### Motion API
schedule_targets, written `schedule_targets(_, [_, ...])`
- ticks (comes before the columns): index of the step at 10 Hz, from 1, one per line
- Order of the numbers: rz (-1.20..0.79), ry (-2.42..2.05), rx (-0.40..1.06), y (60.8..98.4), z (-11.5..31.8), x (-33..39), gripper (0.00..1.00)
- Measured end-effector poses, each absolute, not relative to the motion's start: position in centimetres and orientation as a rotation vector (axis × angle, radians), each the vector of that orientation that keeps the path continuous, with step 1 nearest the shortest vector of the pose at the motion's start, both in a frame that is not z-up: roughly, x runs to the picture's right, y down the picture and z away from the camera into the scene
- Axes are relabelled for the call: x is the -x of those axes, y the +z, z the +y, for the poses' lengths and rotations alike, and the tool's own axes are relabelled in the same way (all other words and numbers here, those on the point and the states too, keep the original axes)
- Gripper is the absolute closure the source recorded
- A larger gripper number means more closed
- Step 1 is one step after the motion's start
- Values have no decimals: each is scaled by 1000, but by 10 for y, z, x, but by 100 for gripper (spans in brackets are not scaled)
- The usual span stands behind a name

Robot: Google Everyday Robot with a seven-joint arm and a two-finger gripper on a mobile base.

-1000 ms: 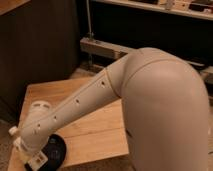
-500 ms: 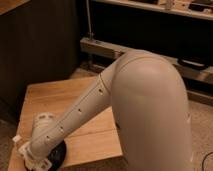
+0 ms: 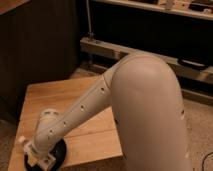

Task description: Place the bottle in the ceramic bowl

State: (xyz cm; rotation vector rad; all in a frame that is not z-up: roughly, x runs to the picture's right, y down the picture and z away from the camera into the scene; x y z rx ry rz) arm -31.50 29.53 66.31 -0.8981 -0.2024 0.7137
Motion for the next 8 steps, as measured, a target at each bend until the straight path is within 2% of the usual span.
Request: schedule_targets(8, [-205, 714, 902, 662, 295, 316, 20])
